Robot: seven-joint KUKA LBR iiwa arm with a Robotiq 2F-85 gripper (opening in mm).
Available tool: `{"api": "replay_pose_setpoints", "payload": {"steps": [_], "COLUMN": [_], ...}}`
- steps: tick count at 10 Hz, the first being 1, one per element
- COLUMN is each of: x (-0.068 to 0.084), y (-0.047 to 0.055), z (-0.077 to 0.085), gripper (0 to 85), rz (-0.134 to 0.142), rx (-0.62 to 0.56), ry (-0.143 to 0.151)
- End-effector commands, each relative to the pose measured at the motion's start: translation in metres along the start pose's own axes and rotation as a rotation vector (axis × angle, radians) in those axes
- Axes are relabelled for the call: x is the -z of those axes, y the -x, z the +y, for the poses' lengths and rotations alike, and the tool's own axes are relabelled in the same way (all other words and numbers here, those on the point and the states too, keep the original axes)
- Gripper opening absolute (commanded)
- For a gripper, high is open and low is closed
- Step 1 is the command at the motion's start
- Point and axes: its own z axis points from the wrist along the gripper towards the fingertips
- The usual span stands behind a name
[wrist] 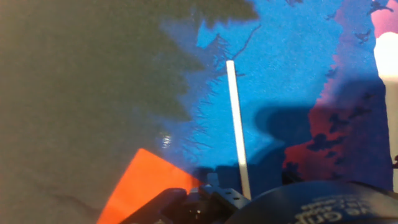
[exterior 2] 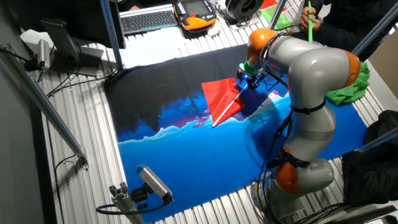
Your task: Wave the flag
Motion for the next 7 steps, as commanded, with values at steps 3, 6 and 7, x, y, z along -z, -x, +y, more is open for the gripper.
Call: {"api": "replay_pose_setpoints", "payload": {"steps": [3,6,7], "x": [-0.0015,-0.0002,-0.0002], "y": [-0.001,-0.002,-0.002], "z": [-0.001,0.0007,0.0007], "gripper": [34.0,34.0,34.0], "rz": [0.005,0.025,0.024], "rx": [-0.006,-0.008,-0.015], "ry": [0.007,0.02,0.008]}}
